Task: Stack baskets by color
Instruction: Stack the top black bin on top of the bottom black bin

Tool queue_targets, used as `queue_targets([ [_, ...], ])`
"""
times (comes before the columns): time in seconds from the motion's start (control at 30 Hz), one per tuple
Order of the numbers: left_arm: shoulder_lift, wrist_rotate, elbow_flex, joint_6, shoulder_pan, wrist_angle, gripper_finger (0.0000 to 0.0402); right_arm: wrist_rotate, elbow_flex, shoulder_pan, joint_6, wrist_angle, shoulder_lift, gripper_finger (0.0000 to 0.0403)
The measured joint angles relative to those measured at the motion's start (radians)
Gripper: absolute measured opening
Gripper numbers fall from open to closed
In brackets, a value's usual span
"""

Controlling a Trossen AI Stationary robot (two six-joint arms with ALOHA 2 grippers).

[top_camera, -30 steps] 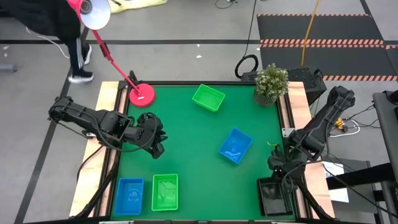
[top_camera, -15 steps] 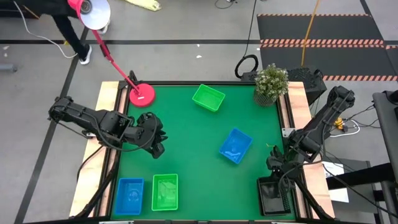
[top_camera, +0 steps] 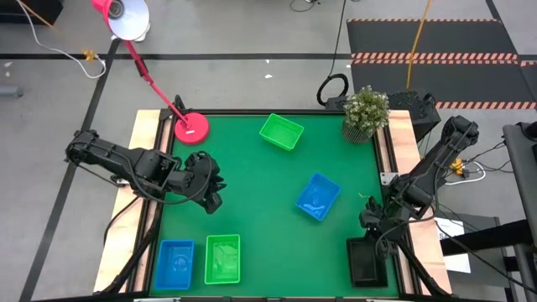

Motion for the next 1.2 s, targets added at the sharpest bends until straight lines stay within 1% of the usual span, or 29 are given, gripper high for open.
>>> queue_targets([
  [0.17, 0.0, 0.003, 0.0, 0.002, 0.0, 0.0, 0.0099, -0.004, 0.0, 0.0, 0.034, 0.019, 0.0, 0.0104],
  [0.37, 0.0, 0.058, 0.0, 0.002, 0.0, 0.0, 0.0099, -0.031, 0.0, 0.0, 0.101, 0.061, 0.0, 0.0158],
  [0.5, 0.0, 0.091, 0.0, 0.011, 0.003, 0.0, 0.0099, -0.036, 0.002, 0.0, 0.174, 0.103, -0.003, 0.0183],
  [0.7, 0.0, 0.144, 0.0, 0.073, 0.05, 0.001, 0.0099, -0.053, 0.005, -0.001, 0.384, 0.101, -0.005, 0.0189],
  [0.93, 0.0, 0.151, 0.0, 0.186, 0.125, 0.001, 0.0099, -0.053, 0.006, -0.001, 0.549, 0.096, -0.016, 0.0189],
  [1.03, 0.0, 0.167, 0.0, 0.224, 0.154, 0.001, 0.0099, -0.052, 0.006, -0.001, 0.631, 0.09, -0.042, 0.0189],
  [1.13, 0.0, 0.199, 0.0, 0.253, 0.178, 0.001, 0.0099, -0.052, 0.006, -0.002, 0.685, 0.109, -0.079, 0.0189],
  [1.2, 0.0, 0.201, 0.0, 0.271, 0.189, 0.001, 0.0099, -0.053, 0.007, -0.006, 0.723, 0.12, -0.109, 0.0189],
])
